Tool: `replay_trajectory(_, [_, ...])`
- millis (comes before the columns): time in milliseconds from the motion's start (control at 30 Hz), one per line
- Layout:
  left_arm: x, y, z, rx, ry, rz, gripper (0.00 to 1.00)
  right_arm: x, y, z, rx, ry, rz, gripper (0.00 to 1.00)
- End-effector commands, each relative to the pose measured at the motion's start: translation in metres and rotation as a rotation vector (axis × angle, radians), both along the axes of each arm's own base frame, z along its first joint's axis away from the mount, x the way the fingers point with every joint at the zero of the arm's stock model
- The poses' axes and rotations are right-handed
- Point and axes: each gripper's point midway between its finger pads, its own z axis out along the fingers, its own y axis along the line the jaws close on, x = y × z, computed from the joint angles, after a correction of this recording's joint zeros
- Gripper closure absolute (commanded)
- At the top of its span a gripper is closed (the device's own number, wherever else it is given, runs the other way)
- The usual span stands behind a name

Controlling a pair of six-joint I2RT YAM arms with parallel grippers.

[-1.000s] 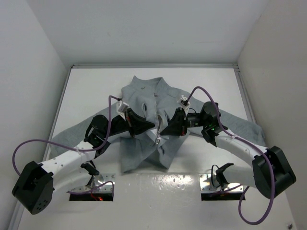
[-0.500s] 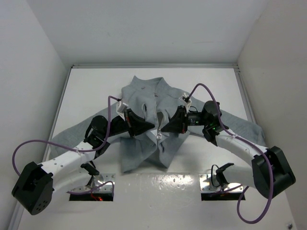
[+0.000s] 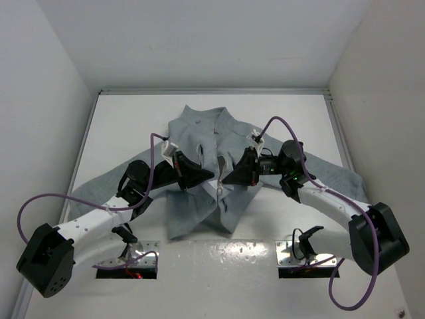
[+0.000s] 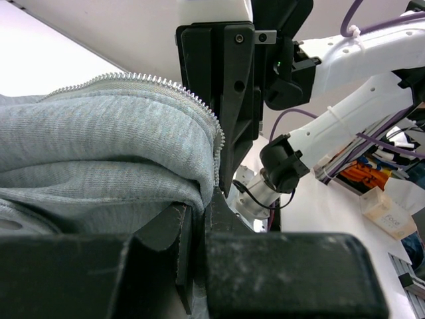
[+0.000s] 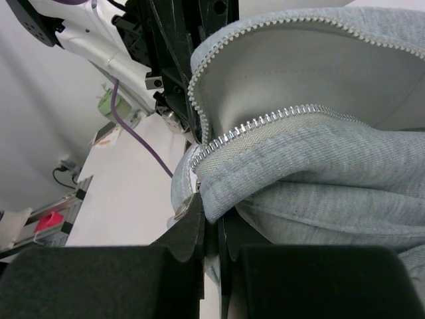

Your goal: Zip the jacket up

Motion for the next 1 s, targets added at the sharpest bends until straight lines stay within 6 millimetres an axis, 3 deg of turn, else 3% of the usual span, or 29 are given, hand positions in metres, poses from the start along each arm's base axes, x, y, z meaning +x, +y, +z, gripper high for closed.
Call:
replay_trajectory(0, [0.002, 0.002, 0.022, -0.041, -0.087, 0.01, 1.0, 0.001, 0.005, 0.024, 0.052, -0.119, 0.026, 1.0])
replay_trajectory(333, [-0.007, 0.0, 0.02, -0.043, -0.075, -0.032, 1.0, 0.005, 0.004, 0.026, 0.052, -0.125, 0.012, 1.0])
replay_trajectory(967, [-0.02, -0.011, -0.005, 0.029, 0.01, -0.097, 1.0, 0.013, 0.007, 0.042, 0.074, -0.188, 0.006, 1.0])
